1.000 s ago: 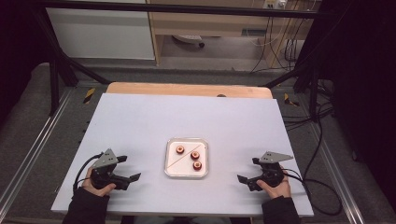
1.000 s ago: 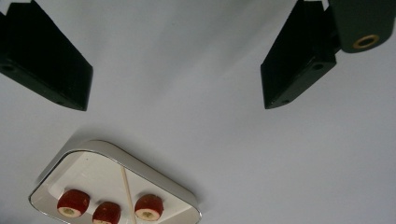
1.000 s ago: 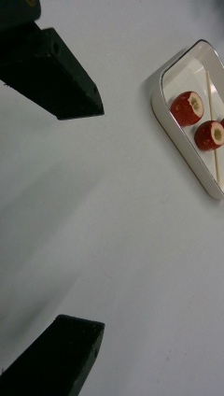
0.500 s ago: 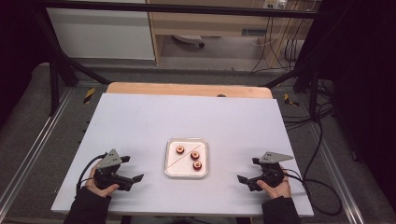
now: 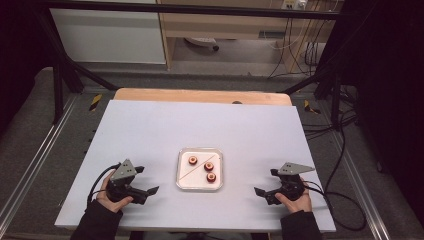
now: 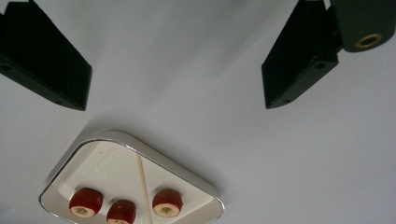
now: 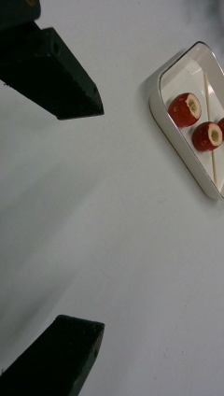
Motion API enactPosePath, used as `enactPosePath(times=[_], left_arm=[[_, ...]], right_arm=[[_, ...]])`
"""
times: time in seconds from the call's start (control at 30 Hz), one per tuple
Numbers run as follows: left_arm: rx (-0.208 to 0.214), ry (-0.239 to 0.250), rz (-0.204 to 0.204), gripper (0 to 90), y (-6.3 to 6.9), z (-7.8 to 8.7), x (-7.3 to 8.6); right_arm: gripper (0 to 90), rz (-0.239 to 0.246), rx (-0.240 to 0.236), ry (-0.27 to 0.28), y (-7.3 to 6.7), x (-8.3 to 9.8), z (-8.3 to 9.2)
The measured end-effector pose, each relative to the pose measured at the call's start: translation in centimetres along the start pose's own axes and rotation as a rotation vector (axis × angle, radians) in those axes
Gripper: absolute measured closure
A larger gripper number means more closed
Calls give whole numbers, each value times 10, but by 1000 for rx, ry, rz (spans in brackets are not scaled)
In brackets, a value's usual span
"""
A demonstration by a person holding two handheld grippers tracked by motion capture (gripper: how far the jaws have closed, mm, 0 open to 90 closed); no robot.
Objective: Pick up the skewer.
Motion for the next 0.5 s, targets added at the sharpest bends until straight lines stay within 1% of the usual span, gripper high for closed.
enactPosePath(times=[0.27, 0.33, 0.5], left_arm=[[10, -14, -23, 85, 9, -9, -10], [6, -19, -27, 83, 12, -12, -13], [11, -34, -39, 83, 18, -18, -22]], right_arm=[[4, 3, 0, -7, 0, 1, -1], [4, 4, 3, -16, 0, 1, -2], [5, 6, -1, -10, 0, 1, -1]])
Point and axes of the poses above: each handheld gripper's, and its own axes: z roughly backward along the jaws, x roughly out of its underside, y roughly to its right, the point moved 3 cm from there along -z, roughly forward along the jaws, and after that the axes turned 7 degrees about y, right-handed, at the moved point
